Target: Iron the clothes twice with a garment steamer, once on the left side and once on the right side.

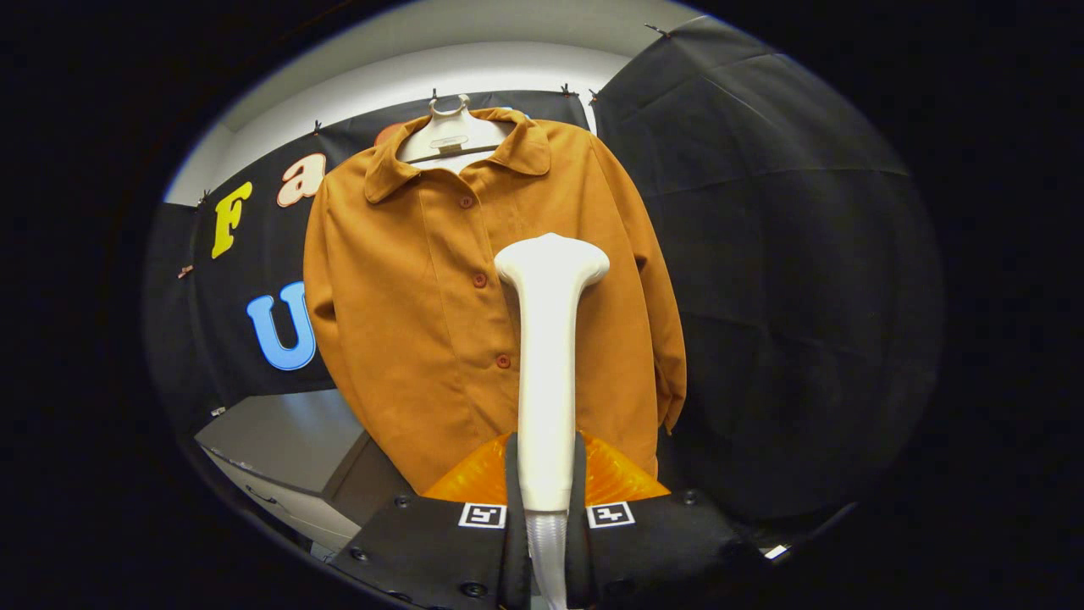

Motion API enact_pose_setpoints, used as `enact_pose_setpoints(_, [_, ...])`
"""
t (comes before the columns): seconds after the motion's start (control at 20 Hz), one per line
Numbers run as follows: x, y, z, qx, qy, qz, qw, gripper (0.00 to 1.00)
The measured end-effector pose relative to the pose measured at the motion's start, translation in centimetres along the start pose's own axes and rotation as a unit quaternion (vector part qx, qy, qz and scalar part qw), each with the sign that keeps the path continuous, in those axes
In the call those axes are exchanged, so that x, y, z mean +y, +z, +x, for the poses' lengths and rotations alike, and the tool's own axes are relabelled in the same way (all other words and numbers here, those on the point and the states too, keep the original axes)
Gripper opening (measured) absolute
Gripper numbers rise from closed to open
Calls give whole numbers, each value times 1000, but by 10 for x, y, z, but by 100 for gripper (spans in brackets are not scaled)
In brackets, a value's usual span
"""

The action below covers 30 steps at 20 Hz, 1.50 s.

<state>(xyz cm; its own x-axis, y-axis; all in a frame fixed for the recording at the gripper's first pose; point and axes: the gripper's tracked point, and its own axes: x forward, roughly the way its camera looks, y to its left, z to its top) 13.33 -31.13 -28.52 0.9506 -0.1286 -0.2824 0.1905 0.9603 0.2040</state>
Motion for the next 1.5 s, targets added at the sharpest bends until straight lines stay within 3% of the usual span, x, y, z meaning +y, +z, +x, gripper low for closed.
enact_pose_setpoints(0.65, [-11, -90, -36, 88, -41, -4, 995, 20])
enact_pose_setpoints(1.0, [-10, -85, -73, 87, -47, -12, 995, 20])
enact_pose_setpoints(1.5, [32, -50, -122, 53, -32, -30, 998, 20])
